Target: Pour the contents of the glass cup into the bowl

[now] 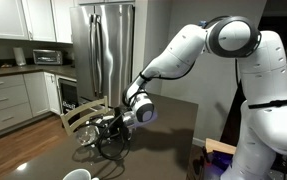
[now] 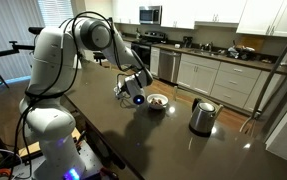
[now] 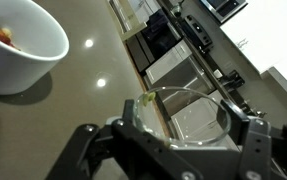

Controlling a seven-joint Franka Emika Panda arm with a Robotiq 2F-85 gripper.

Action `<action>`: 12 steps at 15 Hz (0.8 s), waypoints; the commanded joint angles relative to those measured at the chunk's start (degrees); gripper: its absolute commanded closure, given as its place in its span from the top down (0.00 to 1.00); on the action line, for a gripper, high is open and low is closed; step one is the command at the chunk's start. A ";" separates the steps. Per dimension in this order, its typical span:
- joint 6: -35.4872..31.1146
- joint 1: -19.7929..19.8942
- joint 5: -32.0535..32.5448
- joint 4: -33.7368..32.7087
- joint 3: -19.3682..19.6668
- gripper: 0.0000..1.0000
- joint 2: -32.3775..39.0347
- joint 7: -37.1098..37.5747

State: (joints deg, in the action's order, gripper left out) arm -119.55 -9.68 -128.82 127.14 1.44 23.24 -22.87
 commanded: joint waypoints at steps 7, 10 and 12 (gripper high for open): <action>2.68 0.72 -4.77 1.65 -2.42 0.59 0.07 -0.07; 6.05 0.90 -9.13 2.98 -3.39 0.59 -0.15 -0.34; 8.01 0.81 -11.94 3.92 -3.73 0.59 -0.41 -0.51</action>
State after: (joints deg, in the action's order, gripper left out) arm -115.08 -9.73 -136.73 128.96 -1.29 24.06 -22.88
